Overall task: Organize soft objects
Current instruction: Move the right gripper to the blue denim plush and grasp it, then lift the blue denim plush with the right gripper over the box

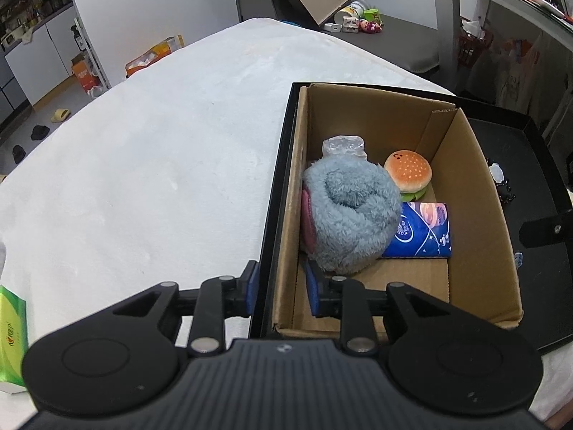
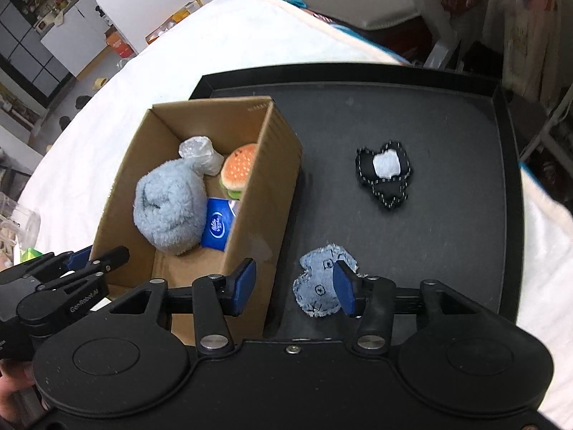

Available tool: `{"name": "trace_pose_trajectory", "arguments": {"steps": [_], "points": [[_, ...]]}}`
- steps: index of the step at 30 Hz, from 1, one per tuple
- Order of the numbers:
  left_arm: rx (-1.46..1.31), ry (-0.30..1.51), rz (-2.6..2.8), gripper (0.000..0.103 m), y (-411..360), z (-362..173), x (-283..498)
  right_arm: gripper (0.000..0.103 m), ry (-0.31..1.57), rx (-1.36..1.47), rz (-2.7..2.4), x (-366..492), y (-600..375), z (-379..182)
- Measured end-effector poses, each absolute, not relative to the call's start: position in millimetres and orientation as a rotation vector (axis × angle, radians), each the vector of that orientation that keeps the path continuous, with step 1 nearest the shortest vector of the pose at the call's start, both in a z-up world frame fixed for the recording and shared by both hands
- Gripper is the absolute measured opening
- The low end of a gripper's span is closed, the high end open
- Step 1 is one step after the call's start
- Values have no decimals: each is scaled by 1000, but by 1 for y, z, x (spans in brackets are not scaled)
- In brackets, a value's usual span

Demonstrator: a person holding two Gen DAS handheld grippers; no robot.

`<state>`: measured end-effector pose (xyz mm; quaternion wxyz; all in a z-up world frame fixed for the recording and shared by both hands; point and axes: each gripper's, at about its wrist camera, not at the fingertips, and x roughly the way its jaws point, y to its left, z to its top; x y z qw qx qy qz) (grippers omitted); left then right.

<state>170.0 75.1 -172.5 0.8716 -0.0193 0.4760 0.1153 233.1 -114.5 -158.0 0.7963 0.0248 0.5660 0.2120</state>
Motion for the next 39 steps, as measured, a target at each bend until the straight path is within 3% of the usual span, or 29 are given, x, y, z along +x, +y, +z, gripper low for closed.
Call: {"name": "trace_pose_trajectory", "arguments": {"steps": [5,13,19,23,31,33,39], "points": [[-28,998,248,27,72,-171,172,35,1246,121,462,237,-127,-176],[18,1011,262,28,64,-173,174,35,1278,210,476,244,-138,-204],[42,1026,272,28,59,-174,179,39,1318,254,482,248,-139,-220],[71,1036,283,28,53,-176,182,53,1306,211,477,245,-132,-226],[111,1048,301,28,46,-179,185,54,1285,129,464,245,-126,-234],[118,1051,303,28,44,-179,186,41,1273,110,449,244,-127,-233],[140,1053,309,28,40,-180,187,29,1266,140,447,244,-136,-230]]}}
